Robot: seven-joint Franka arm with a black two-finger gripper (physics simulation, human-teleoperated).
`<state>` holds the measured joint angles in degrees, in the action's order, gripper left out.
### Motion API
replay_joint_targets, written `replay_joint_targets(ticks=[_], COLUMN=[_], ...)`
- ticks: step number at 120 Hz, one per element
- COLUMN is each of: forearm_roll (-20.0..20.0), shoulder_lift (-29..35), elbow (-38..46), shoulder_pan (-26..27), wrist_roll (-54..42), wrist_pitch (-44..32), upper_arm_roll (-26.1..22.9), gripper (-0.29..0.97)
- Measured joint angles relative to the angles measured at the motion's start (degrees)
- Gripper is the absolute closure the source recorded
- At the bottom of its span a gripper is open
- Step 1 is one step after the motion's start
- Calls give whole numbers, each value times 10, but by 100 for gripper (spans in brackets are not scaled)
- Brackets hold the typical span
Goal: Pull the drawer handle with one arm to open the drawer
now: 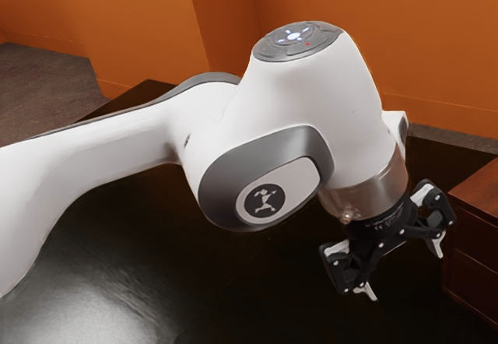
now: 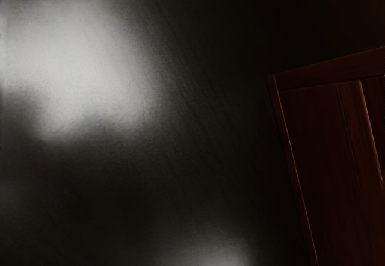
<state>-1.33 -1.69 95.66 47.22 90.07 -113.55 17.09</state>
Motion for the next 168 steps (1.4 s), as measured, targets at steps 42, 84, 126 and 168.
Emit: replay_joint_targets(ticks=[42,84,126,168], forearm_roll=[11,-46,-81,-96], shoulder_lift=[31,-38,-28,-93], elbow=[110,45,39,-29], shoulder_pan=[-57,-45,41,59], wrist_roll=[36,11,-4,-12], wrist_pitch=[-42,-102,-165,-178], upper_arm_roll=[-22,-25,-14,11], gripper=[0,0,0,0])
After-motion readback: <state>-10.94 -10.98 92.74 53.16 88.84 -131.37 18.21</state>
